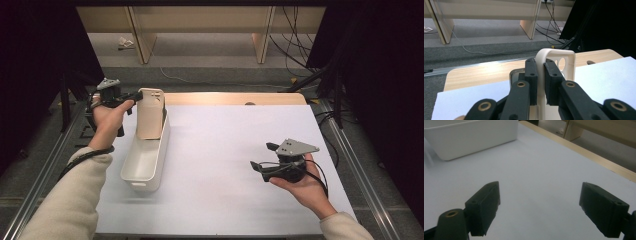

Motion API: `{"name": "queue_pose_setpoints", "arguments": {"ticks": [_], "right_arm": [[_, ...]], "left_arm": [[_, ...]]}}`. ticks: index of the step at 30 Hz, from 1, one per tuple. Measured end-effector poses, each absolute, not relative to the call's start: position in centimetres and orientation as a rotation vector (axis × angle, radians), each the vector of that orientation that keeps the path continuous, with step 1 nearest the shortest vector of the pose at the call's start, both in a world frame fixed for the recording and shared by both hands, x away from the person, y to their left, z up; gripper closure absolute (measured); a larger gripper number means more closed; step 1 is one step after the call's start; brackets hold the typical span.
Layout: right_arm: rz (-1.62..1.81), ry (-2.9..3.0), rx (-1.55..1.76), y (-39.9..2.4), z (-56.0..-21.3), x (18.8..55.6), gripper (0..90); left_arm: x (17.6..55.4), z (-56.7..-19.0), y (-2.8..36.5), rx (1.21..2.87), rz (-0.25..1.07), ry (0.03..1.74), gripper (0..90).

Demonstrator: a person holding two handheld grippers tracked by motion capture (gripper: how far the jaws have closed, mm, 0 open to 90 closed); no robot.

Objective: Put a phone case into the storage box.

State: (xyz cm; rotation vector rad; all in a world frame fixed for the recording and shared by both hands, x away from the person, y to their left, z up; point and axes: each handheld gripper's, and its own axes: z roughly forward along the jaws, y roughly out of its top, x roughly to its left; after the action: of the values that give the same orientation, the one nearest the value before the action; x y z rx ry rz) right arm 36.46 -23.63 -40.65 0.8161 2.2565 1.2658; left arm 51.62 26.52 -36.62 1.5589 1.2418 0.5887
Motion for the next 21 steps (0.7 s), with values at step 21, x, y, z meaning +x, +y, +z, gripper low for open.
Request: {"name": "queue_pose_setpoints", "arguments": {"ticks": [21], "right_arm": [[1.27, 2.256, 0.813, -23.6, -40.7, 36.5, 18.0]], "left_arm": [[52.1, -37.9, 26.6, 1.572, 0.58, 1.264, 81.9]]}}
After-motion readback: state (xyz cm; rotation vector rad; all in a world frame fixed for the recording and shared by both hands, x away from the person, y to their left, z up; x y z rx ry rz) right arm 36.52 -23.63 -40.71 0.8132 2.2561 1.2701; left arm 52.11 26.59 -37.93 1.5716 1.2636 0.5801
